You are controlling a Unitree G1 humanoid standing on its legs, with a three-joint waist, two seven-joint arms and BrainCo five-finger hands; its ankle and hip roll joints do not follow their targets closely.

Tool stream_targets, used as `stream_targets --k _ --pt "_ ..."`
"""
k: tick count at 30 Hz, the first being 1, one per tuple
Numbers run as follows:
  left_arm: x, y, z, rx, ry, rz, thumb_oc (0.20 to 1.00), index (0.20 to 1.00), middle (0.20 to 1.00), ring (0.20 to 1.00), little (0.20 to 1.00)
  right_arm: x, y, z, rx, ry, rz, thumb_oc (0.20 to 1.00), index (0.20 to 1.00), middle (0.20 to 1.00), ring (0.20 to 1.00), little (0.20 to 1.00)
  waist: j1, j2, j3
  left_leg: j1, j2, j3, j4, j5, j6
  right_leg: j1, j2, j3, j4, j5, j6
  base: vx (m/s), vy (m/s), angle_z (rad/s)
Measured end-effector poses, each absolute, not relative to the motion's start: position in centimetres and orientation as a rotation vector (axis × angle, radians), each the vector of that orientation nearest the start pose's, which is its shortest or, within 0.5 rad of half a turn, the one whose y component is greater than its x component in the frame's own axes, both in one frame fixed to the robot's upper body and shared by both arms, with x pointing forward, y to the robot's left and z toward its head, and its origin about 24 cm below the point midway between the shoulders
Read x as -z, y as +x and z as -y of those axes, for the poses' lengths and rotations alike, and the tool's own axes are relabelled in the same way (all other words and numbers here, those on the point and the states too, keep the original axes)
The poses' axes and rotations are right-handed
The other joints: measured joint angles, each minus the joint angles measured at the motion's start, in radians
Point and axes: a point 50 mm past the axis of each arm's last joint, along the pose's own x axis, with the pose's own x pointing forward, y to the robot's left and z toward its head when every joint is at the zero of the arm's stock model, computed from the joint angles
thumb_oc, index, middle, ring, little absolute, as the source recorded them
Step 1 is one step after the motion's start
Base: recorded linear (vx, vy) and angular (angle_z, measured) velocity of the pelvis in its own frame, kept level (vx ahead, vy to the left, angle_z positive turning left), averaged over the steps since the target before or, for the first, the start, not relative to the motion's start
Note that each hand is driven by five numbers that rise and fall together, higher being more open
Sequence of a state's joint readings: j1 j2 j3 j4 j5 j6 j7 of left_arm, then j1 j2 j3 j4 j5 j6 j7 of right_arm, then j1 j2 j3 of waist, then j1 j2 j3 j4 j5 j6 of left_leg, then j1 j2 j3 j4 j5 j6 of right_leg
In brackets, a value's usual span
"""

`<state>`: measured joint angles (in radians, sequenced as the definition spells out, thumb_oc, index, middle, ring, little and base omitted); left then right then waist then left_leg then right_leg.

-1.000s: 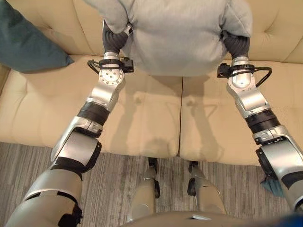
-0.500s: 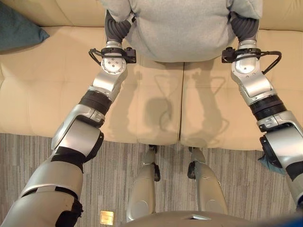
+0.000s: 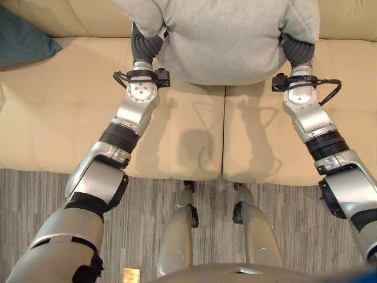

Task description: Pick up all the scattered cushions and arrange them neatly on the sofa.

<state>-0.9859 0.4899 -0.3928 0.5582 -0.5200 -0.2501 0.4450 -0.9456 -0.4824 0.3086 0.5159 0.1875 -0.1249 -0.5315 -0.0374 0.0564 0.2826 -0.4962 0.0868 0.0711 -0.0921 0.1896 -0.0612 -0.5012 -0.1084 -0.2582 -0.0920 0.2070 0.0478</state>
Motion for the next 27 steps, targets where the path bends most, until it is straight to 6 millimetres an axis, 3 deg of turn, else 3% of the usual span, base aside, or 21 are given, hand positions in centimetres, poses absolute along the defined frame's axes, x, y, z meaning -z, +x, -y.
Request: stream_targets --k 12,17,18,19,20,22,27 --pt "-23.8 38.2 -15.7 -0.132 0.016 0.542 0.2 0.2 0.2 0.2 0.2 -24.2 37.8 17.1 0.303 -0.298 0.583 0.2 0.2 0.2 0.2 0.2 0.001 0.0 0.0 0.005 -0.001 -0.008 0.0 0.002 0.001 0.011 -0.001 -0.005 0.0 0.0 0.0 -0.02 -0.006 0.02" --pt "-25.9 39.0 -15.7 -0.15 0.051 0.572 0.2 0.2 0.2 0.2 0.2 -25.5 38.7 16.9 0.318 -0.33 0.587 0.2 0.2 0.2 0.2 0.2 0.001 -0.003 -0.004 -0.072 0.0 -0.008 0.005 0.014 0.0 -0.067 0.0 -0.004 0.0 0.015 -0.001 0.0 -0.001 -0.01" --pt "-26.8 39.1 -15.6 -0.149 0.052 0.594 0.366 0.366 0.366 0.366 0.366 -26.3 38.7 16.9 0.323 -0.33 0.607 0.52 0.52 0.52 0.52 0.52 0.002 -0.003 -0.004 -0.089 0.0 -0.007 0.005 0.017 0.0 -0.084 0.0 -0.003 0.0 0.019 0.0 0.0 0.0 0.0" --pt "-27.7 39.3 -15.5 -0.155 0.065 0.61 0.699 0.699 0.699 0.699 0.699 -27.2 38.9 16.9 0.334 -0.337 0.618 0.934 0.934 0.934 0.934 0.934 0.001 -0.003 -0.004 -0.103 0.0 -0.006 0.006 0.02 0.0 -0.098 0.0 -0.003 0.0 0.022 0.0 0.0 0.0 0.0" --pt "-28.7 39.4 -15.5 -0.163 0.066 0.627 1.0 1.0 1.0 1.0 1.0 -28.0 39.1 16.9 0.346 -0.342 0.629 1.0 1.0 1.0 1.0 1.0 0.0 -0.003 -0.004 -0.116 0.0 -0.006 0.006 0.023 0.0 -0.111 0.0 -0.003 0.0 0.024 -0.002 0.0 0.0 0.0" --pt "-29.8 39.5 -15.5 -0.184 0.067 0.646 1.0 1.0 1.0 1.0 1.0 -29.1 39.3 16.6 0.361 -0.361 0.636 1.0 1.0 1.0 1.0 1.0 0.001 -0.003 -0.004 -0.125 0.001 -0.005 0.006 0.026 0.0 -0.12 0.001 -0.003 0.0 0.026 -0.002 0.0 0.0 0.0" --pt "-30.4 39.5 -15.7 -0.221 0.055 0.653 1.0 1.0 1.0 1.0 1.0 -30.4 39.6 16.8 0.405 -0.442 0.636 1.0 1.0 1.0 1.0 1.0 0.001 -0.003 -0.004 -0.125 0.001 -0.004 0.005 0.026 0.0 -0.122 0.001 -0.002 0.0 0.026 -0.002 0.0 0.0 0.0"
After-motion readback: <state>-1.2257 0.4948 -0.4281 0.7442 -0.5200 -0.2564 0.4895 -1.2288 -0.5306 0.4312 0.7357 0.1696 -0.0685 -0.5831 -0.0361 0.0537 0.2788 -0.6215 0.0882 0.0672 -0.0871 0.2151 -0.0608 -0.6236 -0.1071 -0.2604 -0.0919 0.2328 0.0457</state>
